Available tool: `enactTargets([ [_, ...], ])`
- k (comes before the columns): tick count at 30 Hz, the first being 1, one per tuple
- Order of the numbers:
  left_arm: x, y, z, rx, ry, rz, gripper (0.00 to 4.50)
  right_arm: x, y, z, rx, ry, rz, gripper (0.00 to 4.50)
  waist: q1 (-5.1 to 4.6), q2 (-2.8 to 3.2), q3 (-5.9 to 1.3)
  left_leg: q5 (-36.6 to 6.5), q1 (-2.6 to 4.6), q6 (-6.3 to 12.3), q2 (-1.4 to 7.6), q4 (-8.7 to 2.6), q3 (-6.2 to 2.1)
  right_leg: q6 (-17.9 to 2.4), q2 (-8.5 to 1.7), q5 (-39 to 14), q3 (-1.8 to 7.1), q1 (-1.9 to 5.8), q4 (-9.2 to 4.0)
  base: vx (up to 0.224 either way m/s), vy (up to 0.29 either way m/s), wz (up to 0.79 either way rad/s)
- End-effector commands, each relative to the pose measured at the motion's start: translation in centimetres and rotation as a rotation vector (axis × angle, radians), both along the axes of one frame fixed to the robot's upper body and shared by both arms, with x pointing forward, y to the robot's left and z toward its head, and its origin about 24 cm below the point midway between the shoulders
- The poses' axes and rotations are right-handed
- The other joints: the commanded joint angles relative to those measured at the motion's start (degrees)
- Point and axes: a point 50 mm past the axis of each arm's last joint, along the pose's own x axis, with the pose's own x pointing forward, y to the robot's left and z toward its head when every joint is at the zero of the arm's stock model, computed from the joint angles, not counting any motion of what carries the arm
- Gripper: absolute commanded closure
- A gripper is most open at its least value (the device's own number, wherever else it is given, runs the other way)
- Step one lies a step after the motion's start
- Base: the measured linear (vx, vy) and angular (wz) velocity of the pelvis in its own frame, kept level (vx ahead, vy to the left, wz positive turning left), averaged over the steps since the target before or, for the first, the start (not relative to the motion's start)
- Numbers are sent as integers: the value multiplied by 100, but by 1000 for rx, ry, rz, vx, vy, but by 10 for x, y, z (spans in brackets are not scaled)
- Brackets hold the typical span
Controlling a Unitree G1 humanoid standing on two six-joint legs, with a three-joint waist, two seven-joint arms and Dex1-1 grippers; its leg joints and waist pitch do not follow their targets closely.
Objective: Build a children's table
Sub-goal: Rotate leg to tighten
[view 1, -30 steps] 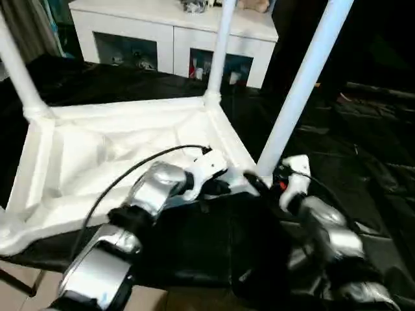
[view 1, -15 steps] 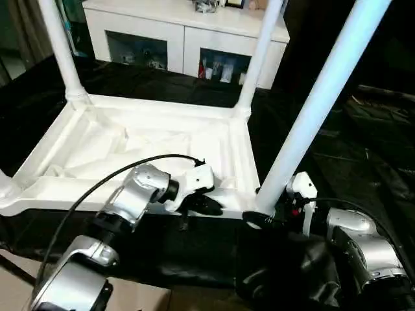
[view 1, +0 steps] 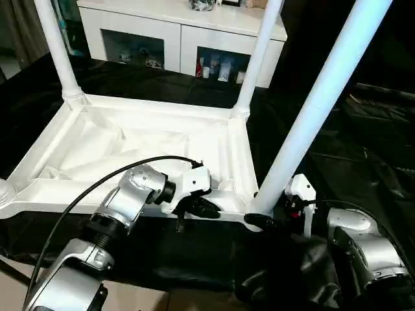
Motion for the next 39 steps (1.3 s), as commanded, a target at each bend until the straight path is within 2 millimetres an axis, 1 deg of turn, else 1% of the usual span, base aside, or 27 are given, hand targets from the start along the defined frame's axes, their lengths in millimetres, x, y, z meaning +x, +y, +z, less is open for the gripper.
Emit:
enactTargets([
  [1, -11, -6, -14, -5, 75, -35, 450, -4, 4, -8, -28, 36, 26, 164, -1, -31, -246, -902, -50, 460, -38, -328, 99, -1209, -187, -741, 190, 299, -314, 0, 0, 0],
  [7, -12, -8, -15, -21, 85, -15, 450, -2, 6, -10, 36, 40, -51, 177, -17, -30, -242, -1034, -40, 416, -34, -337, 96, -1182, -189, -920, 191, 288, -332, 0, 0, 0],
  [8, -11, -9, -15, -29, 85, -4, 450, 0, 6, -10, 56, 44, -84, 178, -25, -24, -236, -1091, -46, 385, -33, -348, 89, -1159, -191, -1009, 191, 290, -339, 0, 0, 0],
  [9, -8, -14, -14, -46, 80, 25, 450, 7, 7, -11, 82, 32, -184, 179, -36, -18, -233, -1205, -37, 347, -31, -353, 90, -1135, -197, -1161, 189, 267, -357, 0, 0, 0],
  [10, -7, -15, -14, -49, 79, 31, 450, 9, 8, -12, 86, 30, -204, 179, -44, -17, -224, -1270, -45, 316, -37, -362, 86, -1100, -199, -1289, 187, 265, -370, 0, 0, 0],
  [11, -3, -19, -14, -57, 68, 67, 450, 13, 9, -15, 92, 47, -274, 179, -65, -31, -220, -1378, -46, 239, -49, -376, 77, -997, -196, -1587, 179, 263, -401, 0, 0, 0],
  [12, 1, -24, -13, -64, 57, 103, 450, 18, 11, -18, 96, 56, -340, 180, -75, -38, -221, -1433, -45, 210, -51, -377, 71, -948, -200, -1719, 175, 263, -412, 0, 0, 0],
  [14, 12, -39, -12, -82, 22, 202, 450, 29, 17, -23, 133, 96, -490, 180, -115, -36, -217, -1559, -24, 133, -71, -370, 72, -824, -195, -2111, 180, 212, -460, 0, 0, 0],
  [16, 14, -43, -12, -88, 18, 225, 450, 31, 20, -23, 146, 98, -514, 180, -109, -36, -223, -1596, -31, 127, -72, -366, 61, -741, -218, -2285, 178, 213, -492, 0, 0, 0],
  [17, 16, -47, -12, -92, 15, 247, 450, 34, 23, -22, 158, 99, -545, 180, -108, -47, -220, -1600, -29, 141, -69, -365, 60, -725, -214, -2297, 175, 207, -501, 0, 0, 0],
  [18, 22, -60, -10, -98, -1, 319, 450, 44, 32, -22, 188, 112, -659, 180, -118, -35, -225, -1571, -44, 150, -77, -367, 60, -707, -201, -2267, 174, 213, -501, 0, 0, 0],
  [19, 22, -61, -10, -99, -2, 324, 450, 44, 32, -21, 190, 113, -668, 180, -116, -32, -227, -1571, -35, 135, -78, -365, 60, -698, -205, -2287, 173, 196, -500, 0, 0, 0],
  [20, 26, -70, -9, -104, -12, 374, 450, 51, 40, -20, 207, 121, -749, 180, -129, -9, -241, -1520, -41, 80, -80, -374, 43, -692, -207, -2275, 167, 208, -485, 0, 0, 0],
  [21, 27, -72, -8, -106, -13, 387, 450, 53, 43, -20, 212, 121, -765, 180, -129, -16, -249, -1472, -49, 67, -82, -369, 45, -698, -205, -2202, 167, 216, -482, 0, 0, 0],
  [22, 27, -72, -8, -106, -13, 387, 450, 53, 43, -20, 212, 121, -765, 180, -128, -14, -257, -1408, -40, 73, -72, -362, 51, -741, -203, -1985, 171, 212, -469, 0, 0, 0],
  [23, 28, -76, -9, -98, -26, 399, 450, 57, 47, -19, 223, 126, -806, 180, -134, -14, -260, -1310, -68, 108, -80, -356, 56, -806, -191, -1700, 174, 234, -439, 0, 0, 0],
  [26, 27, -78, -11, -81, -36, 367, 450, 61, 53, -15, 242, 106, -799, 180, -124, -7, -273, -1145, -66, 182, -85, -346, 69, -945, -184, -1237, 173, 262, -399, 0, 0, 0],
  [29, 22, -77, -14, -71, -30, 301, 450, 59, 55, -11, 273, 91, -738, 180, -119, -16, -267, -1054, -71, 275, -76, -346, 74, -1040, -181, -1009, 172, 278, -375, 0, 0, 0],
  [30, 21, -76, -15, -68, -26, 289, 450, 57, 56, -10, 280, 86, -709, 180, -117, -19, -266, -1056, -73, 289, -78, -344, 75, -1048, -183, -1005, 171, 284, -378, 0, 0, 0],
  [31, 21, -76, -15, -67, -25, 288, 450, 57, 56, -10, 281, 86, -707, 124, -120, -19, -263, -1086, -72, 302, -76, -347, 76, -1059, -186, -1034, 172, 286, -381, 0, 0, 0],
  [32, 19, -74, -17, -64, -11, 264, 450, 54, 53, -8, 287, 79, -653, 124, -118, -24, -261, -1119, -64, 304, -74, -345, 80, -1064, -192, -1098, 174, 281, -389, 0, 0, 0],
  [33, 19, -74, -17, -63, -10, 262, 450, 53, 52, -8, 287, 78, -646, 110, -111, -47, -252, -1136, -63, 330, -78, -348, 83, -1045, -185, -1148, 171, 288, -406, 0, 0, 0],
  [34, 19, -73, -17, -64, -9, 256, 450, 51, 50, -7, 282, 72, -621, 108, -99, -37, -243, -1201, -65, 390, -69, -352, 81, -1028, -196, -1214, 178, 285, -414, 0, 0, 0],
  [35, 18, -72, -17, -70, -4, 252, 450, 47, 45, -5, 261, 50, -563, 101, -84, -66, -243, -1207, -73, 414, -67, -353, 79, -981, -194, -1304, 173, 300, -426, 0, 0, 0],
  [36, 18, -72, -17, -71, -4, 251, 450, 45, 44, -4, 251, 42, -547, 91, -68, -62, -240, -1199, -68, 421, -64, -350, 81, -970, -202, -1340, 175, 294, -430, 0, 0, 0],
  [37, 18, -72, -17, -77, -5, 247, 450, 39, 39, 0, 220, 11, -476, 82, -36, -52, -230, -1151, -68, 423, -58, -361, 73, -932, -205, -1399, 176, 297, -436, 0, 0, 0],
  [39, 18, -72, -17, -86, -8, 246, 450, 33, 33, 3, 206, -10, -424, 67, -3, -62, -226, -1158, -59, 447, -53, -356, 85, -919, -207, -1413, 185, 282, -440, 0, 0, 0],
])
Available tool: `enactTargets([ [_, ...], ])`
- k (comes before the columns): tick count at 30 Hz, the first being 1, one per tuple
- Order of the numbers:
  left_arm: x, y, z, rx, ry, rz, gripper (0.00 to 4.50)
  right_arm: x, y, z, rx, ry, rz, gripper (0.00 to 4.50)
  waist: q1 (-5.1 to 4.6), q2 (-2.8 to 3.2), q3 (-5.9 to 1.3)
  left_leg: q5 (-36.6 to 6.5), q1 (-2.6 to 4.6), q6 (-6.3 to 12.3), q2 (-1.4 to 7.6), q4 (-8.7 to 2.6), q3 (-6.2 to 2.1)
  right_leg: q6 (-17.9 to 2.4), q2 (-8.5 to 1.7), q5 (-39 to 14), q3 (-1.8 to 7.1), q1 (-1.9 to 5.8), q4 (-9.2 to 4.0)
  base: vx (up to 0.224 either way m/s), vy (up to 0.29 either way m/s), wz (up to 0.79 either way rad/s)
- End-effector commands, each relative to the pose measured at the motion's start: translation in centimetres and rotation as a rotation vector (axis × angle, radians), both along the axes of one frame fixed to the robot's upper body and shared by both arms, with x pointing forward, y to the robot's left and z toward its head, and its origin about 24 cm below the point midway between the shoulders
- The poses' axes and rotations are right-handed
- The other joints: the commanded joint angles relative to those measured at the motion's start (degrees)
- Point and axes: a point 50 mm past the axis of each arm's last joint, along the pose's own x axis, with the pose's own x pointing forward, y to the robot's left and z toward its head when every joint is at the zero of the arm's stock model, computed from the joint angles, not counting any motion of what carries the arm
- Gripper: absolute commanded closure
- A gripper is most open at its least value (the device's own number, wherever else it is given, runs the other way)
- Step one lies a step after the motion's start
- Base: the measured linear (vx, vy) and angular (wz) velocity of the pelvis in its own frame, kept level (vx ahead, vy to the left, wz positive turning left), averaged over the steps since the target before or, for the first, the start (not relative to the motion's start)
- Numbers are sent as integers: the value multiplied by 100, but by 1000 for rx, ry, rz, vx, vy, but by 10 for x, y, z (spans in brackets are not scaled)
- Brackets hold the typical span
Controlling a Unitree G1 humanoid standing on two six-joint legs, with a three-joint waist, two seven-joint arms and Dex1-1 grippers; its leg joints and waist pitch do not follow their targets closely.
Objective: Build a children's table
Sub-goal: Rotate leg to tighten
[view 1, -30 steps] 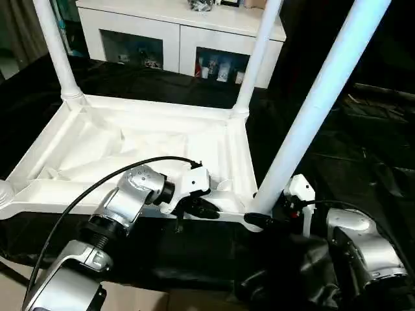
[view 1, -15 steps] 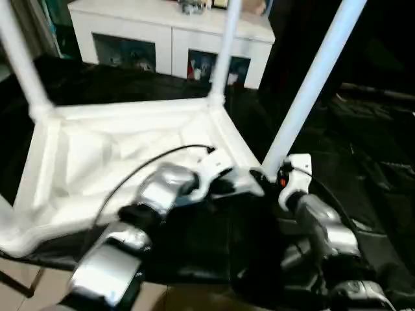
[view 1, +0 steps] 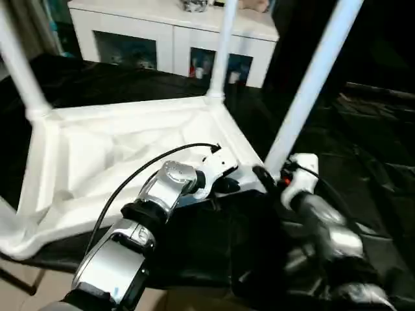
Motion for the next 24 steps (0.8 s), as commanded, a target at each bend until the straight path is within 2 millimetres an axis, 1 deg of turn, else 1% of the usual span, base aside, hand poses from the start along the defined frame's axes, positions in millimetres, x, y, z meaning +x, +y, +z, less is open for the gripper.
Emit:
enactTargets([
  [1, -12, -18, -7, -57, 23, -68, 450, -7, 26, 19, 60, -70, 240, 67, 21, -48, -220, -1191, -45, 444, -49, -360, 97, -901, -206, -1543, 183, 268, -442, 0, 0, 0],
  [2, -12, -18, -7, -63, 16, -70, 450, -11, 21, 21, 67, -74, 264, 67, 62, -52, -216, -1202, -38, 460, -48, -363, 91, -851, -203, -1612, 180, 293, -461, 0, 0, 0],
  [3, -13, -18, -6, -68, 11, -72, 450, -16, 16, 23, 70, -76, 286, 67, 83, -55, -209, -1235, -40, 505, -39, -359, 99, -862, -209, -1608, 187, 271, -454, 0, 0, 0],
  [4, -13, -19, -4, -89, 3, -72, 450, -21, 11, 24, 63, -74, 312, 67, 96, -39, -209, -1218, -56, 502, -35, -368, 89, -847, -218, -1635, 184, 283, -450, 0, 0, 0],
  [5, -13, -20, -3, -99, -1, -72, 450, -24, 8, 25, 60, -72, 325, 67, 141, -52, -218, -1154, -45, 516, -34, -349, 96, -832, -213, -1581, 184, 279, -447, 0, 0, 0],
  [6, -13, -21, -2, -121, -9, -73, 450, -29, 3, 26, 52, -68, 352, 67, 146, -52, -218, -1144, -51, 524, -35, -351, 98, -842, -219, -1555, 185, 274, -447, 0, 0, 0],
  [7, -12, -22, 5, -183, -25, -77, 450, -43, -9, 27, 25, -45, 411, 67, 150, -35, -220, -1112, -57, 520, -36, -354, 95, -842, -216, -1522, 183, 280, -440, 0, 0, 0],
  [8, -12, -21, 10, -212, -36, -80, 450, -50, -14, 28, 10, -34, 433, 67, 204, -63, -216, -1003, -79, 596, -32, -327, 96, -862, -206, -1216, 190, 327, -408, 0, 0, 0],
  [9, -12, -20, 12, -223, -41, -79, 450, -52, -16, 28, 3, -27, 438, 67, 197, -36, -229, -969, -99, 651, -30, -331, 84, -890, -213, -1140, 179, 328, -391, 0, 0, 0],
  [10, -12, -20, 13, -227, -42, -77, 450, -53, -16, 28, 0, -23, 438, 67, 192, -20, -232, -1001, -89, 652, -24, -333, 84, -918, -220, -1156, 174, 311, -396, 0, 0, 0],
  [11, -12, -17, 17, -236, -65, -81, 450, -56, -20, 29, -24, -19, 432, 67, 139, -15, -244, -997, -111, 579, -11, -343, 71, -964, -227, -1146, 164, 306, -388, 0, 0, 0],
  [12, -12, -16, 18, -238, -69, -82, 450, -56, -20, 29, -29, -18, 431, 67, 110, -39, -244, -985, -114, 508, 6, -337, 62, -1017, -219, -1029, 159, 308, -376, 0, 0, 0],
  [13, -12, -13, 22, -246, -81, -82, 450, -57, -23, 30, -34, -15, 415, 67, 110, -39, -244, -985, -114, 508, 6, -337, 62, -1017, -219, -1029, 159, 308, -376, 0, 0, 0],
  [14, -12, -10, 24, -251, -88, -83, 450, -58, -25, 30, -35, -14, 404, 67, 95, -88, -226, -992, -116, 508, -7, -328, 80, -1084, -207, -959, 167, 299, -366, 0, 0, 0],
  [15, -13, -4, 27, -256, -78, -80, 450, -60, -26, 31, -27, -13, 402, 67, 104, -83, -227, -966, -119, 503, -8, -330, 75, -1078, -212, -959, 167, 307, -357, 0, 0, 0],
  [16, -14, 3, 29, -255, -70, -83, 450, -63, -27, 32, -16, -9, 411, 67, 103, -68, -221, -907, -105, 503, -1, -332, 77, -1100, -214, -885, 178, 306, -334, 0, 0, 0],
  [17, -15, 8, 30, -253, -63, -85, 409, -65, -27, 33, -8, -5, 419, 62, 89, -63, -207, -891, -112, 535, 1, -331, 82, -1088, -204, -853, 183, 301, -338, 0, 0, 0],
  [18, -17, 14, 30, -243, -53, -87, 409, -67, -26, 33, -1, -2, 433, 62, 76, -69, -202, -904, -107, 546, -11, -326, 96, -1079, -190, -874, 184, 289, -350, 0, 0, 0],
  [19, -20, 22, 30, -226, -34, -93, 409, -69, -24, 34, 10, 1, 451, 62, 73, -53, -208, -907, -96, 528, -13, -323, 92, -1073, -189, -893, 179, 287, -338, 0, 0, 0],
  [20, -23, 28, 30, -213, -22, -98, 395, -71, -22, 35, 19, 3, 463, 62, 56, -47, -203, -841, -89, 540, -9, -322, 98, -1071, -174, -839, 183, 273, -334, 0, 0, 0],
  [21, -24, 29, 30, -210, -19, -99, 395, -71, -21, 35, 21, 4, 466, 62, 55, -43, -203, -854, -74, 534, -7, -320, 102, -1084, -174, -829, 184, 264, -331, 0, 0, 0],
  [22, -36, 53, 28, -137, 33, -117, 395, -68, -8, 38, 57, -22, 488, 62, 60, -34, -224, -779, -72, 493, 10, -320, 80, -1111, -180, -680, 183, 284, -273, 0, 0, 0],
  [23, -36, 53, 28, -137, 33, -117, 368, -68, -8, 38, 57, -22, 488, 62, 10, -27, -191, -780, -110, 485, 8, -360, 75, -1118, -181, -717, 181, 277, -276, 0, 0, 0],
  [24, -41, 62, 28, -101, 49, -130, 365, -65, -1, 39, 74, -39, 494, 62, -17, -15, -198, -863, -68, 432, 11, -359, 84, -1106, -173, -831, 182, 253, -285, 0, 0, 0],
])
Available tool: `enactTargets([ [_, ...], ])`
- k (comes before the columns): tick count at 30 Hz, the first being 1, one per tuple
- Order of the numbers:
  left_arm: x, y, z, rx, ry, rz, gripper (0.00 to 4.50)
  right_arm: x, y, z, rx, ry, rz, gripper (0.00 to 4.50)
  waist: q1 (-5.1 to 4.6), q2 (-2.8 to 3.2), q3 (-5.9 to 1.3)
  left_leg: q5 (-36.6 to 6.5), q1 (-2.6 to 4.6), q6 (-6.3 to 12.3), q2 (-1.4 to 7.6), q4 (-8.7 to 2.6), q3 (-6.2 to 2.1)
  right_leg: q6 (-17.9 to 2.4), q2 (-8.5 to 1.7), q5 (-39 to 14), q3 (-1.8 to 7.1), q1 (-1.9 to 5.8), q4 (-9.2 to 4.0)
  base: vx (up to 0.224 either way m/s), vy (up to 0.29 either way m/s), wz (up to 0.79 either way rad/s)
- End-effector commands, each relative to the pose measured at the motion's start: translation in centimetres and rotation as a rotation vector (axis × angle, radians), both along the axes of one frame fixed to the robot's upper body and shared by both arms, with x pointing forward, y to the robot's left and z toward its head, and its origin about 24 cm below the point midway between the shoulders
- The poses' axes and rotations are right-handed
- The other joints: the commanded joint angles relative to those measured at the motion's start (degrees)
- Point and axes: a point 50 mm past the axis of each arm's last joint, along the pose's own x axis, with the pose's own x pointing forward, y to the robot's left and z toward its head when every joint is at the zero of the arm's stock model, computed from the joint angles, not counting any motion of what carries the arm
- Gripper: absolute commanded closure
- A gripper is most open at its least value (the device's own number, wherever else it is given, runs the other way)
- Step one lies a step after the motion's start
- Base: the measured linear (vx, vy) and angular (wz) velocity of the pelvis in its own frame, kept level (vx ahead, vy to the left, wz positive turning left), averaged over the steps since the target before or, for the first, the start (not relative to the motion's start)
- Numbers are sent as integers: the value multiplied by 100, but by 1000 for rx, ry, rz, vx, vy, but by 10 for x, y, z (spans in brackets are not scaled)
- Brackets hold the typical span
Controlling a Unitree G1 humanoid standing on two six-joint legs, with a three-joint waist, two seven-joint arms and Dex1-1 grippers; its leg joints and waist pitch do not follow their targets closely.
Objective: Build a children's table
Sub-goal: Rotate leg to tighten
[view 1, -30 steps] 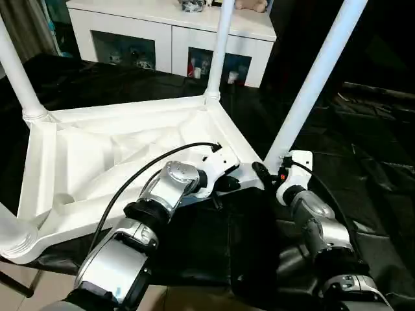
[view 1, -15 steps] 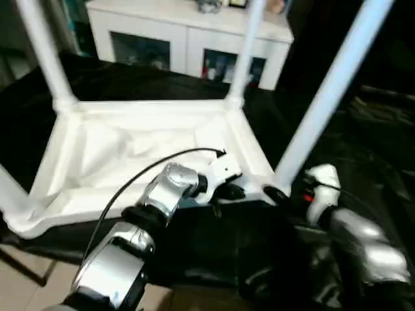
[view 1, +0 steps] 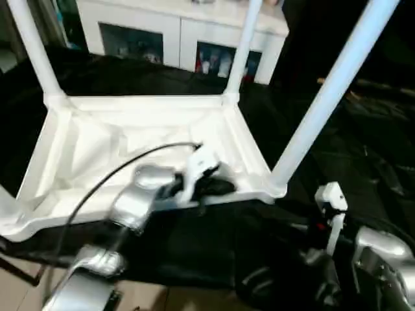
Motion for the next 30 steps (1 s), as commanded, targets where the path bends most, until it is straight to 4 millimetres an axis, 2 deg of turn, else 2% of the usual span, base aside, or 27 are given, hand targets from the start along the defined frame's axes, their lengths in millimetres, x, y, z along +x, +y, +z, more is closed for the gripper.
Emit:
enactTargets([
  [1, -8, 3, 9, 24, 12, -52, 365, 5, 8, 7, 25, -28, 14, 62, 12, 29, -293, -863, -13, 430, -14, -374, 74, -1107, -189, -805, 181, 312, -300, 0, 0, 0],
  [2, -14, 14, 11, 54, 31, -52, 356, 8, 17, 10, 60, -37, 20, 62, 5, 21, -291, -861, 16, 358, -14, -359, 89, -1163, -182, -712, 196, 292, -287, 0, 0, 0],
  [3, -20, 24, 13, 73, 55, -52, 341, 12, 25, 12, 84, -43, 30, 62, -2, 32, -291, -829, 11, 318, -11, -370, 77, -1201, -183, -643, 196, 299, -248, 0, 0, 0],
  [4, -20, 24, 13, 73, 55, -52, 341, 12, 25, 12, 84, -43, 30, 62, -35, 51, -249, -940, -20, 282, -27, -409, 80, -1159, -155, -836, 192, 288, -281, 0, 0, 0],
  [5, -29, 36, 17, 104, 86, -55, 328, 20, 37, 12, 103, -53, 31, 62, -16, 52, -261, -1050, 50, 215, -15, -387, 84, -1168, -181, -946, 202, 261, -268, 0, 0, 0],
  [7, -33, 39, 18, 118, 95, -56, 321, 23, 41, 12, 104, -57, 25, 62, -20, 60, -253, -987, 35, 187, -29, -393, 95, -1165, -159, -895, 209, 263, -275, 0, 0, 0],
  [8, -36, 44, 18, 142, 96, -43, 311, 29, 48, 11, 112, -65, 4, 62, 4, 57, -260, -914, 72, 140, -31, -373, 114, -1233, -153, -655, 207, 239, -237, 0, 0, 0],
  [9, -37, 48, 17, 163, 90, -14, 311, 37, 55, 9, 107, -77, -44, 62, 4, 46, -253, -881, 41, 130, -39, -391, 109, -1217, -147, -661, 201, 263, -240, 0, 0, 0],
  [10, -36, 52, 15, 186, 74, 21, 287, 47, 62, 8, 112, -91, -102, 62, -10, 65, -245, -930, 29, 54, -51, -401, 106, -1167, -158, -796, 201, 255, -248, 0, 0, 0],
  [11, -35, 54, 14, 197, 63, 47, 287, 54, 65, 6, 108, -92, -153, 62, -21, 25, -253, -1000, 32, -11, -56, -391, 107, -1125, -172, -950, 203, 245, -258, 0, 0, 0],
  [13, -34, 58, 11, 222, 47, 111, 277, 68, 72, 4, 104, -94, -278, 62, -47, 45, -235, -1152, 11, -107, -60, -417, 94, -1057, -188, -1261, 211, 227, -275, 0, 0, 0],
  [14, -33, 60, 11, 228, 37, 142, 265, 75, 73, 4, 131, -82, -349, 62, -23, 24, -260, -1177, 45, -176, -60, -401, 88, -927, -203, -1438, 222, 240, -286, 0, 0, 0],
  [16, -32, 61, 12, 228, 33, 163, 244, 79, 73, 3, 140, -70, -399, 62, -29, 41, -260, -1063, 50, -169, -63, -401, 88, -918, -177, -1179, 226, 240, -258, 0, 0, 0],
  [18, -34, 61, 12, 224, 32, 174, 232, 83, 72, 2, 171, -50, -448, 62, -10, 28, -286, -739, 44, -143, -84, -372, 99, -969, -132, -522, 213, 268, -177, 0, 0, 0],
  [19, -34, 60, 13, 219, 24, 180, 222, 84, 71, 0, 178, -40, -476, 62, -10, 28, -286, -739, 44, -143, -84, -372, 99, -969, -132, -522, 213, 268, -177, 0, 0, 0],
  [20, -34, 60, 13, 212, 15, 191, 203, 84, 70, -2, 178, -36, -495, 62, -13, -5, -280, -653, 20, -112, -94, -368, 99, -972, -127, -419, 209, 291, -169, 0, 0, 0],
  [23, -31, 59, 13, 202, -15, 223, 188, 86, 64, -7, 158, -35, -567, 62, -8, -4, -286, -703, 36, -102, -98, -355, 113, -968, -133, -451, 218, 278, -176, 0, 0, 0],
  [25, -29, 58, 13, 195, -28, 236, 161, 90, 58, -9, 157, -33, -629, 62, -19, -8, -273, -780, 18, -115, -97, -366, 110, -944, -138, -555, 217, 275, -187, 0, 0, 0],
  [26, -28, 57, 13, 189, -39, 241, 155, 93, 50, -11, 152, -34, -692, 62, -16, -10, -270, -977, 27, -156, -93, -370, 103, -854, -149, -888, 216, 268, -216, 0, 0, 0],
  [28, -27, 56, 13, 187, -47, 245, 154, 97, 36, -11, 147, -35, -775, 62, -15, -4, -282, -968, 42, -174, -95, -361, 105, -830, -142, -876, 220, 256, -209, 0, 0, 0],
  [29, -27, 56, 13, 187, -47, 245, 150, 97, 36, -11, 147, -35, -775, 62, -14, -7, -280, -961, 36, -170, -98, -360, 107, -827, -136, -854, 219, 257, -206, 0, 0, 0],
  [30, -25, 55, 12, 195, -56, 248, 123, 101, 17, -11, 127, -41, -867, 62, -10, 8, -273, -970, 38, -176, -101, -360, 105, -799, -123, -844, 211, 252, -205, 0, 0, 0],
])
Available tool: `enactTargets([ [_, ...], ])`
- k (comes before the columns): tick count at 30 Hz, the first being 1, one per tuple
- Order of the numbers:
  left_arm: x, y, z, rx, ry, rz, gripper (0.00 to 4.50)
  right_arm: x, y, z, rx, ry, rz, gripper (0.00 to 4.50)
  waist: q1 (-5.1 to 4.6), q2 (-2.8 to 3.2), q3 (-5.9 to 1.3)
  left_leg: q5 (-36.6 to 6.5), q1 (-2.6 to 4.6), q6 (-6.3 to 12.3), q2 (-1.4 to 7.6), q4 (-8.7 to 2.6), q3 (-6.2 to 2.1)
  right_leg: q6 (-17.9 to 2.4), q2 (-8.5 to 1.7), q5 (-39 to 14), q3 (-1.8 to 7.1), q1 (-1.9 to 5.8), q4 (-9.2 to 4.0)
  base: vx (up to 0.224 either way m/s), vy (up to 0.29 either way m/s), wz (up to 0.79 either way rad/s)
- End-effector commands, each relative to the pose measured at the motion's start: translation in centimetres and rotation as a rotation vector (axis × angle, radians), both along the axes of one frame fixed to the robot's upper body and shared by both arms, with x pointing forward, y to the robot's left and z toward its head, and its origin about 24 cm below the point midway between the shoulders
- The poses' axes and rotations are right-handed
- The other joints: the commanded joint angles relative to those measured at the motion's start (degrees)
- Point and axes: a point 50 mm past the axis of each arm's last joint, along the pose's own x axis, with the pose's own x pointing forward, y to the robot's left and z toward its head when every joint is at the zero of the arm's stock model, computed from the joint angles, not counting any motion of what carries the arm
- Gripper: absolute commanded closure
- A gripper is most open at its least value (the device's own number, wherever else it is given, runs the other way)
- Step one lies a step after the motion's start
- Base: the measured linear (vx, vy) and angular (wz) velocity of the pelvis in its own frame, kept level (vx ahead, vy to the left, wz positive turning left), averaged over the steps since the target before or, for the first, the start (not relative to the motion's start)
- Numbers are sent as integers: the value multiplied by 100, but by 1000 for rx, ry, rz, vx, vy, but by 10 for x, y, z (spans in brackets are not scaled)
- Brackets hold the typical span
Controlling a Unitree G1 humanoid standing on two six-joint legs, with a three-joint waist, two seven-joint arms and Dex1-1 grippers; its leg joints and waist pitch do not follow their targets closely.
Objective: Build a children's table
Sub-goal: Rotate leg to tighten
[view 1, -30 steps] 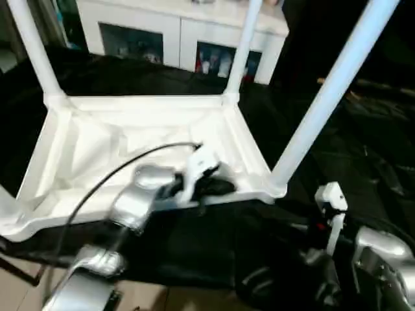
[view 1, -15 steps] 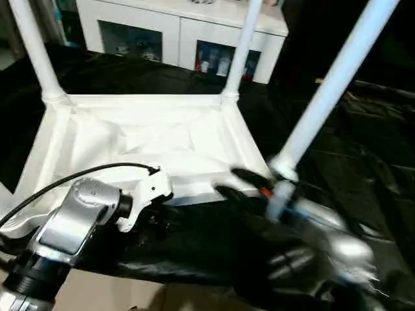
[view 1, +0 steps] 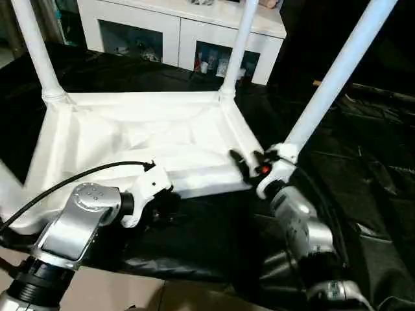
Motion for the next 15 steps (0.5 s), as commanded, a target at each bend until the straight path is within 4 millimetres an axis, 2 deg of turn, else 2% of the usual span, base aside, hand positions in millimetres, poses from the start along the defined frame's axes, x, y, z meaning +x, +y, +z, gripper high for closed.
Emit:
enactTargets([
  [1, 5, 1, 3, 22, -38, 20, 123, 4, -47, -1, -32, 10, -205, 62, -47, 137, -316, -993, 29, -138, -105, -390, 120, -772, -107, -836, 212, 271, -311, 0, 0, 0],
  [2, 5, 1, 3, 22, -38, 20, 115, 4, -47, -1, -32, 10, -205, 62, -28, 134, -321, -966, 45, -127, -103, -377, 130, -789, -111, -760, 216, 257, -305, 0, 0, 0],
  [3, 6, 1, 1, 31, -43, 22, 115, 5, -65, 0, -53, 14, -276, 62, -25, 134, -322, -938, 35, -126, -104, -376, 130, -797, -106, -707, 215, 264, -297, 0, 0, 0],
  [4, 6, 1, 1, 34, -44, 22, 92, 6, -77, 0, -61, 17, -317, 62, -21, 127, -330, -876, 18, -116, -111, -369, 126, -805, -99, -636, 208, 280, -284, 0, 0, 0],
  [8, 5, 1, 0, 36, -45, 20, 70, 5, -107, 4, -94, 9, -406, 62, 52, 112, -337, -799, 20, -68, -122, -339, 145, -821, -90, -485, 210, 289, -267, 0, 0, 0],
  [9, 5, 1, 0, 36, -46, 20, 70, 5, -110, 4, -96, 8, -413, 62, 55, 107, -341, -798, 14, -64, -120, -337, 142, -827, -93, -481, 206, 292, -263, 0, 0, 0],
  [11, 5, 2, -2, 36, -53, 23, 48, 2, -134, 8, -122, 4, -484, 62, 73, 86, -349, -801, 5, -49, -128, -324, 146, -814, -95, -547, 201, 305, -270, 0, 0, 0],
  [12, 5, 2, -2, 36, -53, 23, 40, 2, -134, 8, -122, 4, -484, 62, 71, 80, -352, -783, 1, -37, -131, -318, 146, -820, -92, -537, 200, 306, -266, 0, 0, 0],
  [15, 6, 2, -3, 34, -66, 18, 17, 0, -155, 12, -142, -2, -555, 62, 69, 67, -358, -744, -30, -11, -144, -301, 144, -800, -95, -568, 195, 319, -264, 0, 0, 0],
])
